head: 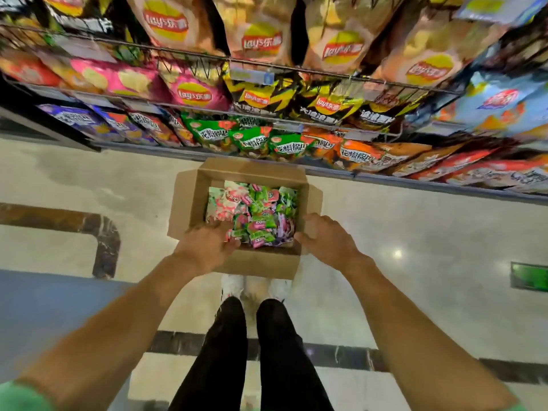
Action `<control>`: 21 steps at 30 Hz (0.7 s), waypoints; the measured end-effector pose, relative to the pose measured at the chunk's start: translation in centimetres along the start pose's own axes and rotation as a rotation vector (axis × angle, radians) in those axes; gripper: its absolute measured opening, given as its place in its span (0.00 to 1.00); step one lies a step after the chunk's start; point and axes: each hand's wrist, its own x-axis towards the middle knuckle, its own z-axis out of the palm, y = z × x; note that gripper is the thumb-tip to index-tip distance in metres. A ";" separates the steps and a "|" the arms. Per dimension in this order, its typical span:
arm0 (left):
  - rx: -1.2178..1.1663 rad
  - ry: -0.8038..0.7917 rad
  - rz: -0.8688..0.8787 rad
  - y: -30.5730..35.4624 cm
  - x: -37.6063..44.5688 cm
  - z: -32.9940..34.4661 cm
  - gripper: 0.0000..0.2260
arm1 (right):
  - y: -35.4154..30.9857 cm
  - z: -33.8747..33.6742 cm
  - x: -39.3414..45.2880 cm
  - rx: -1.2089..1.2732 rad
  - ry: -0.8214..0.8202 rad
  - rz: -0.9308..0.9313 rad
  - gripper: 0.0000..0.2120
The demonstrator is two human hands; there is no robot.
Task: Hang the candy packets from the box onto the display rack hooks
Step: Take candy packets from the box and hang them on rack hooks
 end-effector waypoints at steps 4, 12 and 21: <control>-0.080 -0.050 -0.030 -2.2 4.9 4.8 0.20 | 1.8 4.6 5.4 0.022 -0.021 0.040 0.24; -0.184 -0.039 -0.081 -6.9 16.1 14.8 0.21 | 6.5 14.4 16.5 0.121 -0.008 0.070 0.24; -0.203 0.018 -0.131 -12.3 27.7 25.8 0.22 | 12.2 24.2 29.5 0.199 0.034 0.043 0.28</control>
